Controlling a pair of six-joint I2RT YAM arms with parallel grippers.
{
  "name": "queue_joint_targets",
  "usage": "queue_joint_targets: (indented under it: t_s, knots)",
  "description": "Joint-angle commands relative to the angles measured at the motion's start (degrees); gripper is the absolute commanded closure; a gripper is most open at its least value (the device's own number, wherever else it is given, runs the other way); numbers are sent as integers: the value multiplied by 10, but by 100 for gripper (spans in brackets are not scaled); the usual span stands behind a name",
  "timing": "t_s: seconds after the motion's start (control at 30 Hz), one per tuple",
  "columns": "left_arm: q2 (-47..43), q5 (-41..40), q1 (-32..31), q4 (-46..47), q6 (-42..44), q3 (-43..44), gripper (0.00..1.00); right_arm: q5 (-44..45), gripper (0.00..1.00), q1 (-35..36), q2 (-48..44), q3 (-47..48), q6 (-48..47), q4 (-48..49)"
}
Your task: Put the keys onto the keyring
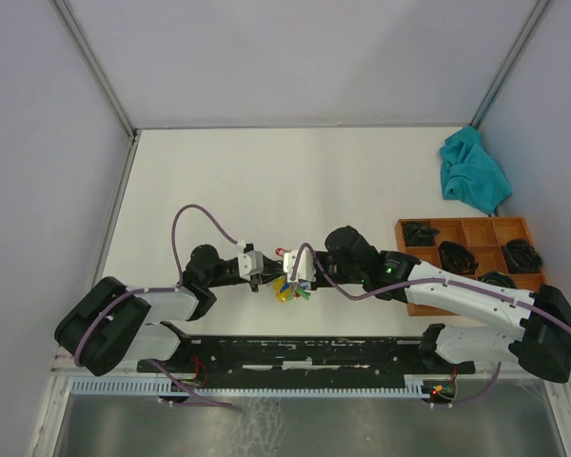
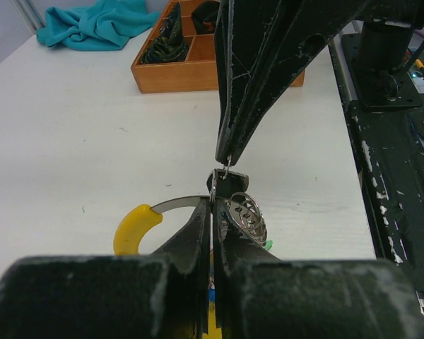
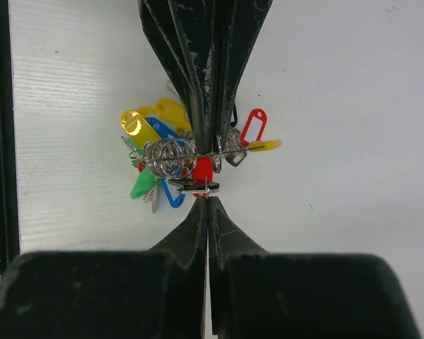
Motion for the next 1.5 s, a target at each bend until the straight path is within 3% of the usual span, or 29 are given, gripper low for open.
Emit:
queue_joint_targets:
  t_s: [0.0, 1.47]
  knots:
    - [-13, -10, -2, 34, -10, 10, 97, 2, 99, 5, -17, 23, 5, 11]
    - [-6, -5, -3, 35, -15, 13, 97, 20, 99, 6, -15, 19, 23, 31]
